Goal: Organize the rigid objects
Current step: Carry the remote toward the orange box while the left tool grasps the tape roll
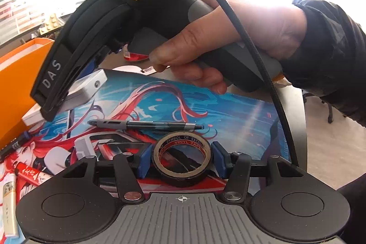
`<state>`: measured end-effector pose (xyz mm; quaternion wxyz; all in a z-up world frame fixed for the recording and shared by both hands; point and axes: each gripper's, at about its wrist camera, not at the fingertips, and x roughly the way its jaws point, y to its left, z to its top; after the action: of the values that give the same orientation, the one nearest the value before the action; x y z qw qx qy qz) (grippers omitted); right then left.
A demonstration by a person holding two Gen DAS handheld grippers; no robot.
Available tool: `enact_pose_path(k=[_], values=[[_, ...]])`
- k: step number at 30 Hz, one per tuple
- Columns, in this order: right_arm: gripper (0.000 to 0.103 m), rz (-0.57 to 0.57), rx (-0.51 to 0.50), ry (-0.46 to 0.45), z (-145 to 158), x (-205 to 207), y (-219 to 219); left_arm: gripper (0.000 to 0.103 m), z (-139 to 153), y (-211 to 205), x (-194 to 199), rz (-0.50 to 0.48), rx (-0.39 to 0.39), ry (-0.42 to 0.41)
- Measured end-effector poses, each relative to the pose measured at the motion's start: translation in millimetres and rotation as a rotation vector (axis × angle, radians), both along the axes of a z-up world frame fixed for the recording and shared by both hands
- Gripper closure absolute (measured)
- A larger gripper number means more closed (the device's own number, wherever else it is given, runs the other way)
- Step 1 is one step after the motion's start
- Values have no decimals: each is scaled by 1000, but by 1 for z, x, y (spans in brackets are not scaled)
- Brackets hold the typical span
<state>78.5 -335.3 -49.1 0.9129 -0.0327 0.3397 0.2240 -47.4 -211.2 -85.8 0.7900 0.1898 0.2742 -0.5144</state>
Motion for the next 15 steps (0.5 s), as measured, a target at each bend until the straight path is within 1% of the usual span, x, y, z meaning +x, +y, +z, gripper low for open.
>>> enact_pose_path(k=[3, 6, 9, 11, 13, 15], values=[[53, -9, -9, 4, -1, -1, 0, 50, 3, 7, -2, 22, 7, 9], [53, -19, -15, 3, -1, -2, 1, 50, 10, 20, -2, 45, 0, -5], [53, -24, -6, 13, -2, -2, 1, 50, 21, 43, 0, 97, -19, -28], [53, -33, 10, 24, -5, -2, 1, 50, 30, 61, 3, 151, -36, -36], [53, -39, 60, 56, -9, -2, -3, 50, 40, 77, 11, 202, -50, -27], [53, -55, 156, 100, -15, -2, -12, 50, 53, 97, 18, 256, -61, -22]])
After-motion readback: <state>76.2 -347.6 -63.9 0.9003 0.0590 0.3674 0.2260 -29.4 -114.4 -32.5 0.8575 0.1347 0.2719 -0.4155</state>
